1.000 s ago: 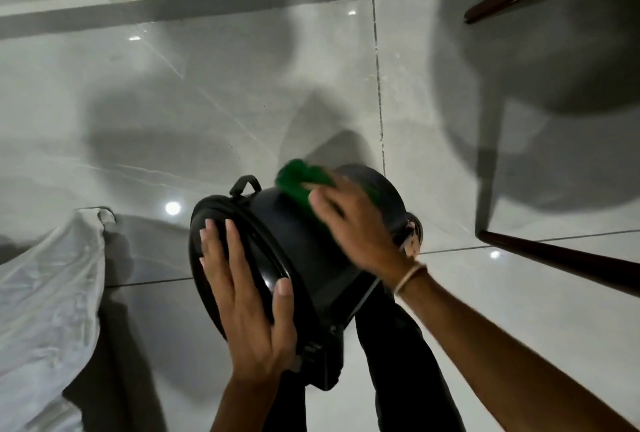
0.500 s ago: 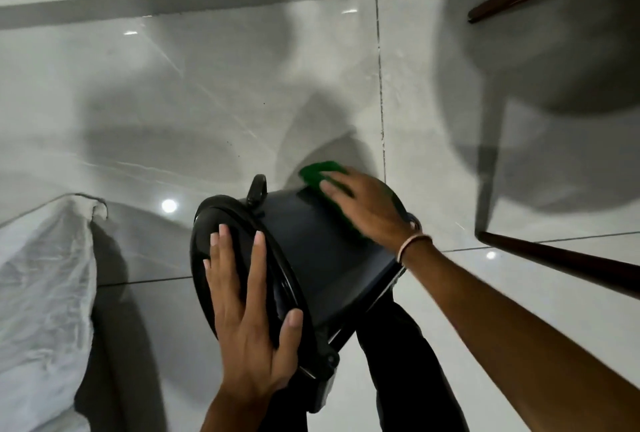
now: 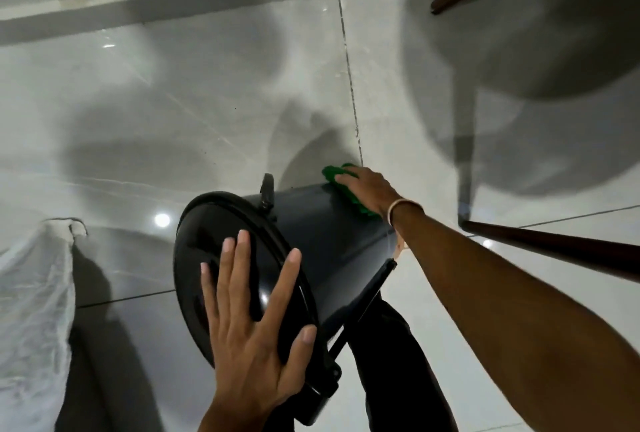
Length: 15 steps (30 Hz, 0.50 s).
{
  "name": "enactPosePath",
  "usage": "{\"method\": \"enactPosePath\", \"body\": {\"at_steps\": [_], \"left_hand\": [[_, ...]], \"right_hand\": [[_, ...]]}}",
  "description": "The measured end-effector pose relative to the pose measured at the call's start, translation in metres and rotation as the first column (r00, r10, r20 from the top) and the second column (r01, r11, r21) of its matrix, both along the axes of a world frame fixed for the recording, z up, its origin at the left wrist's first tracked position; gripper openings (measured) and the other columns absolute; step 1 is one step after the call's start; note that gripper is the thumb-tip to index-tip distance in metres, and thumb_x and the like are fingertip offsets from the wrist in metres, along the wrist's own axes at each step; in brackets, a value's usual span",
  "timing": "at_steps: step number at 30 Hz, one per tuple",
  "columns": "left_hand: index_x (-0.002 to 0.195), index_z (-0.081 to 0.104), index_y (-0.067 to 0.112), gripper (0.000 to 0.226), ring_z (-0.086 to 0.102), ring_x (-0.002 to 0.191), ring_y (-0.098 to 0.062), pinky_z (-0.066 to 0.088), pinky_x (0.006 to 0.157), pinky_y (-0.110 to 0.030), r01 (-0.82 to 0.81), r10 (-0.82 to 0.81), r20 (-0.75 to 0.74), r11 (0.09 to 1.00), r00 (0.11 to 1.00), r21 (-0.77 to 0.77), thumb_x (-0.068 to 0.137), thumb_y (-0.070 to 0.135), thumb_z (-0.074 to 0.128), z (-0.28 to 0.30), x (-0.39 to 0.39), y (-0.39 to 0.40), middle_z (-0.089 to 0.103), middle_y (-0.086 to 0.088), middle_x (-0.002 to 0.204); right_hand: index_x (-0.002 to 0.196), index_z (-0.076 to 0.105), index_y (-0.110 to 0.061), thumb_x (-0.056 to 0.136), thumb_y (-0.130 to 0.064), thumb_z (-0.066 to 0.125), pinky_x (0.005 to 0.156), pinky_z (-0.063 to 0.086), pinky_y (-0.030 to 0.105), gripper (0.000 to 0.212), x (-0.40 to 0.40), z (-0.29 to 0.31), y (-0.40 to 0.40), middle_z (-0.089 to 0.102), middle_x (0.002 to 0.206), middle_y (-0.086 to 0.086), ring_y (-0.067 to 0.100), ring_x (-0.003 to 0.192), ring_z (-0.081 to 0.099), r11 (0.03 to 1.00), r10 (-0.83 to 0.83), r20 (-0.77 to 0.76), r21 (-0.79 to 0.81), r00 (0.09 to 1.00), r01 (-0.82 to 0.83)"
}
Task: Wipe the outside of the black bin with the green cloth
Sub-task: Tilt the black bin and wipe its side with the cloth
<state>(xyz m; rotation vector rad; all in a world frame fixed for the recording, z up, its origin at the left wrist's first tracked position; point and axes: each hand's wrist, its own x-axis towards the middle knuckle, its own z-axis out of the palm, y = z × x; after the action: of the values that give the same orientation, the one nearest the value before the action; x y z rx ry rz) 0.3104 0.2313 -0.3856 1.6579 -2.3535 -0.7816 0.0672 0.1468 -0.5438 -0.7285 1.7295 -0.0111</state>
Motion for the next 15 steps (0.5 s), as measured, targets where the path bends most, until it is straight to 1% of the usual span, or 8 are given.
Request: {"method": "enactPosePath", "body": {"at_steps": [2,4,7,9,11,13,14,15], "left_hand": [[0.156,0.044,0.019,0.068,0.022,0.163,-0.048,0.022,0.124,-0.079,-0.028,0.028,0.027,1.000,0.999,-0.007,0.112,0.063,0.018,0.000,0.000,-0.002,0.030,-0.036,0.168],[0.155,0.046,0.019,0.066,0.025,0.160,-0.050,0.024,0.122,-0.080,-0.039,0.041,0.064,0.999,0.997,-0.026,0.112,0.061,0.017,0.001,0.001,-0.001,0.032,-0.038,0.167],[0.144,0.055,0.019,0.060,0.031,0.157,-0.051,0.028,0.118,-0.083,0.033,-0.027,0.092,0.997,0.995,-0.070,0.112,0.057,0.022,0.000,0.002,0.002,0.037,-0.041,0.162],[0.133,0.059,0.017,0.051,0.033,0.156,-0.050,0.028,0.120,-0.081,0.128,-0.119,0.091,0.986,0.989,-0.106,0.109,0.055,0.033,-0.002,0.001,0.000,0.040,-0.040,0.161],[0.124,0.060,0.016,0.042,0.035,0.158,-0.045,0.027,0.126,-0.074,0.206,-0.199,0.069,0.970,0.978,-0.128,0.100,0.049,0.050,-0.004,-0.003,-0.007,0.045,-0.035,0.161],[0.117,0.062,0.015,0.039,0.040,0.157,-0.040,0.028,0.129,-0.067,0.237,-0.233,0.041,0.963,0.971,-0.126,0.092,0.045,0.059,-0.006,-0.012,-0.019,0.057,-0.028,0.156],[0.112,0.065,0.013,0.038,0.045,0.153,-0.039,0.029,0.129,-0.065,0.244,-0.241,0.037,0.961,0.970,-0.133,0.091,0.045,0.060,-0.006,-0.019,-0.028,0.064,-0.024,0.147],[0.106,0.068,0.011,0.037,0.052,0.146,-0.038,0.031,0.128,-0.063,0.245,-0.242,0.037,0.959,0.970,-0.143,0.091,0.045,0.061,-0.006,-0.027,-0.038,0.070,-0.020,0.135]], "right_hand": [[0.148,0.056,-0.027,0.103,-0.052,0.054,0.108,0.040,0.036,0.052,0.018,0.008,-0.021,0.055,0.159,0.007,0.035,0.143,0.053,0.994,0.107,0.080,-0.020,0.991,-0.105],[0.144,0.061,-0.032,0.099,-0.054,0.056,0.117,0.039,0.042,0.050,0.041,0.034,-0.020,0.055,0.160,0.001,0.029,0.144,0.053,0.976,0.178,0.164,-0.157,0.970,-0.153],[0.144,0.060,-0.028,0.093,-0.052,0.059,0.128,0.026,0.047,0.056,0.062,0.082,0.024,0.056,0.157,0.003,0.022,0.145,0.049,0.887,0.197,0.177,-0.451,0.964,-0.099],[0.147,0.055,-0.026,0.096,-0.051,0.059,0.133,0.017,0.039,0.057,0.061,0.101,0.068,0.052,0.159,0.004,0.011,0.150,0.040,0.831,0.135,0.136,-0.555,0.981,-0.038],[0.150,0.050,-0.026,0.103,-0.054,0.052,0.132,0.018,0.025,0.055,0.054,0.102,0.106,0.045,0.162,0.002,0.002,0.155,0.030,0.822,0.025,0.073,-0.569,0.997,0.021],[0.151,0.049,-0.021,0.106,-0.052,0.047,0.126,0.022,0.014,0.055,0.044,0.087,0.128,0.045,0.159,0.003,0.000,0.153,0.032,0.841,-0.092,-0.021,-0.536,0.996,0.066],[0.150,0.049,-0.017,0.107,-0.046,0.048,0.123,0.025,0.014,0.052,0.038,0.077,0.131,0.048,0.156,0.007,0.008,0.151,0.039,0.865,-0.163,-0.063,-0.490,0.985,0.112],[0.148,0.051,-0.013,0.108,-0.038,0.051,0.120,0.031,0.018,0.047,0.028,0.065,0.129,0.053,0.151,0.012,0.020,0.146,0.047,0.888,-0.243,-0.096,-0.423,0.965,0.182]]}}
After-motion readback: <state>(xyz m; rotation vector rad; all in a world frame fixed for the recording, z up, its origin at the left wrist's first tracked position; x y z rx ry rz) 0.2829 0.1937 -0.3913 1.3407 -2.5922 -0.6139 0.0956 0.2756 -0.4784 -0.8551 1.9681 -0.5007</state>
